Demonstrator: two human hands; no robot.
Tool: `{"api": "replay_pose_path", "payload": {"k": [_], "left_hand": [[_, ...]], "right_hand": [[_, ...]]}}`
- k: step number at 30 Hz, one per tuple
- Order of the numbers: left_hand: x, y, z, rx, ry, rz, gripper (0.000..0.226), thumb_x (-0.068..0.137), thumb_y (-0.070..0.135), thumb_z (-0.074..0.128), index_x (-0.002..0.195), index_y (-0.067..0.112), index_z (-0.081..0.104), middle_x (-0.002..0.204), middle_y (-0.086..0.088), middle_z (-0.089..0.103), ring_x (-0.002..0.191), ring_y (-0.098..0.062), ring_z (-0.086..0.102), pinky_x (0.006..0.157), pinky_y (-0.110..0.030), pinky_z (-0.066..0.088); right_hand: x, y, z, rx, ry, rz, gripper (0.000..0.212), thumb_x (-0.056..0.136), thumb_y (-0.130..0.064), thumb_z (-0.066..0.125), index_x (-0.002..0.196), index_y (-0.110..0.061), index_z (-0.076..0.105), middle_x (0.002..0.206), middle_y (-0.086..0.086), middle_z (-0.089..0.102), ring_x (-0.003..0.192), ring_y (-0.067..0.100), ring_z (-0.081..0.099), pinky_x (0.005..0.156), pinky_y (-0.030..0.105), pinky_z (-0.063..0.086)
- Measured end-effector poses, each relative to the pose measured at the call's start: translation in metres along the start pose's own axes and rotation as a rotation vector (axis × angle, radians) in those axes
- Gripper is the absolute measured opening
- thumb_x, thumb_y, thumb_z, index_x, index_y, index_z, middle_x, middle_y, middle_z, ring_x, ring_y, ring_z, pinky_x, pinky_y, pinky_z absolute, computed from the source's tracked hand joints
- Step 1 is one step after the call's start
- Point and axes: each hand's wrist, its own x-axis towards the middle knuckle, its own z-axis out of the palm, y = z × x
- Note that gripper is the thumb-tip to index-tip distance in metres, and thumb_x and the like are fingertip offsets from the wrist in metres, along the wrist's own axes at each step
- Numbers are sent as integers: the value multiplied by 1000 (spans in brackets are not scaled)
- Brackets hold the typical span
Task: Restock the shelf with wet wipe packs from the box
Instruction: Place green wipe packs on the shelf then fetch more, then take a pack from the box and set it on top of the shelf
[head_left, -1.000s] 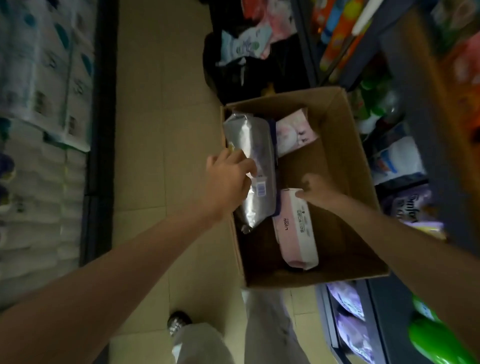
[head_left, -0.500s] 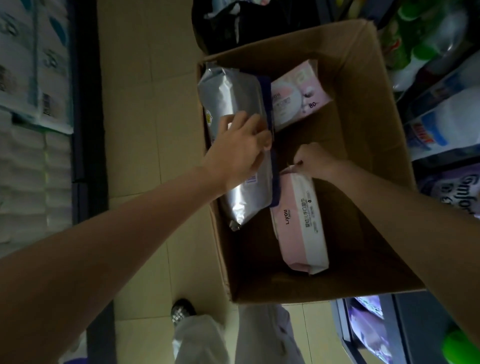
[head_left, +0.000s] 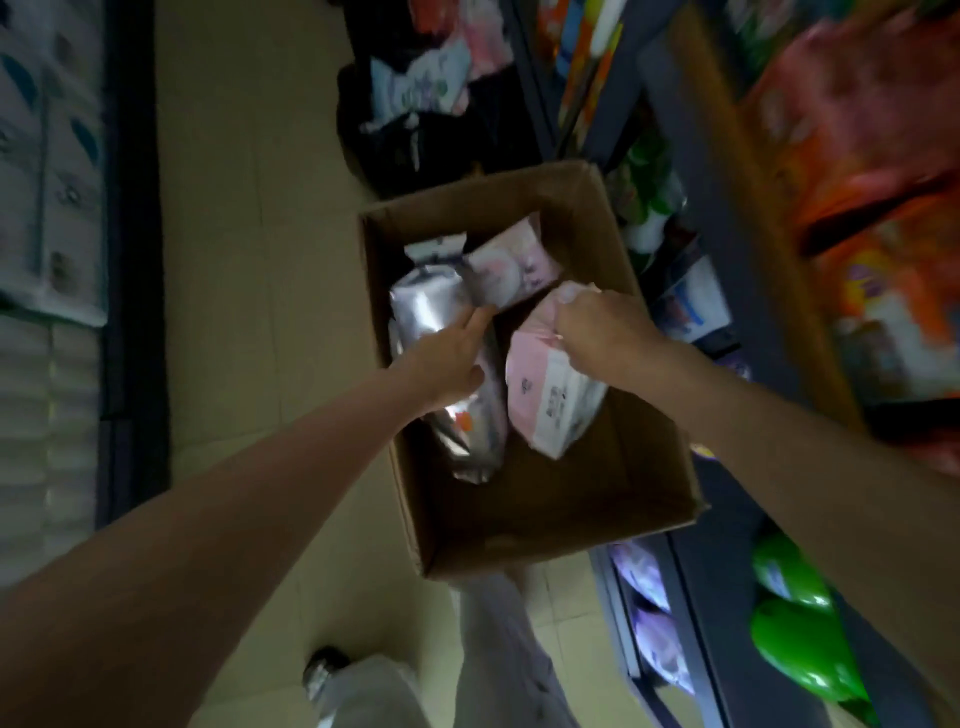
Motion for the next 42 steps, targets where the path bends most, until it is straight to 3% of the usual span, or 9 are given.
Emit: {"api": "replay_pose_path", "payload": {"k": [7,11,15,21,26,29,36,39,42], "left_hand": [[-47,17,-138,-340,341,10,68,83,2,54,142,13,22,142,-5,43,108,-29,58,78,-20,40],[-123,-6,-232,-409,500,54,65,77,4,65,130,10,27,136,-5,43,110,-29,57,84,-22,42],[-234,-44,-304,-449,660,81,97,59,36,75,135,9,21,127,4,40,121,-21,50,101,-34,43],[-411,-99,-356,-457,660,35,116,71,20,79,145,31,-10,145,18,20,137,-6,23,111,-20,23],[-573,-132,-383,-582,634,73,114,56,41,85,144,36,12,134,23,41,122,1,44,89,-10,46],[-659,-145,-384,-768,691,140,118,49,44,87,145,32,18,135,8,51,121,-9,53,89,-21,51],[-764,-173,-369,-867,1323,158,109,55,14,83,140,44,22,124,-12,61,111,-31,61,93,-54,48],[-794,-181,-364,-921,1543,117,102,51,18,84,135,42,31,122,-14,62,102,-33,66,82,-50,54],[-811,-189,-363,-984,1609,125,96,55,29,85,136,29,35,123,-12,62,104,-34,64,83,-51,53]], "right_hand": [[-37,-12,-165,-115,560,-105,22,87,-5,50,98,-7,70,98,13,65,96,33,59,71,39,53],[-66,-62,-273,-129,1042,-295,14,74,-4,62,63,-6,68,63,9,61,62,29,61,42,30,47],[-93,-156,-357,1,1272,-492,31,81,-18,44,67,-5,68,64,10,62,58,29,63,42,34,49],[-152,-315,-453,512,1435,-725,19,84,-1,53,77,6,69,60,5,58,57,1,44,52,9,28],[-194,-445,-515,1057,1204,-940,30,87,-19,53,78,5,67,71,25,64,62,21,55,54,34,37],[-220,-516,-534,1330,933,-1118,24,92,-11,51,74,-5,67,68,15,63,62,13,54,52,22,41],[-261,-648,-558,1339,654,-1350,23,93,-8,49,88,-12,70,78,5,71,81,21,62,72,33,52],[-277,-680,-559,1332,133,-1410,17,91,-36,51,86,-28,65,72,-10,67,71,11,58,63,25,44],[-268,-699,-548,1068,-286,-1411,70,63,-64,65,118,-22,55,96,7,63,72,17,67,66,30,53]]}}
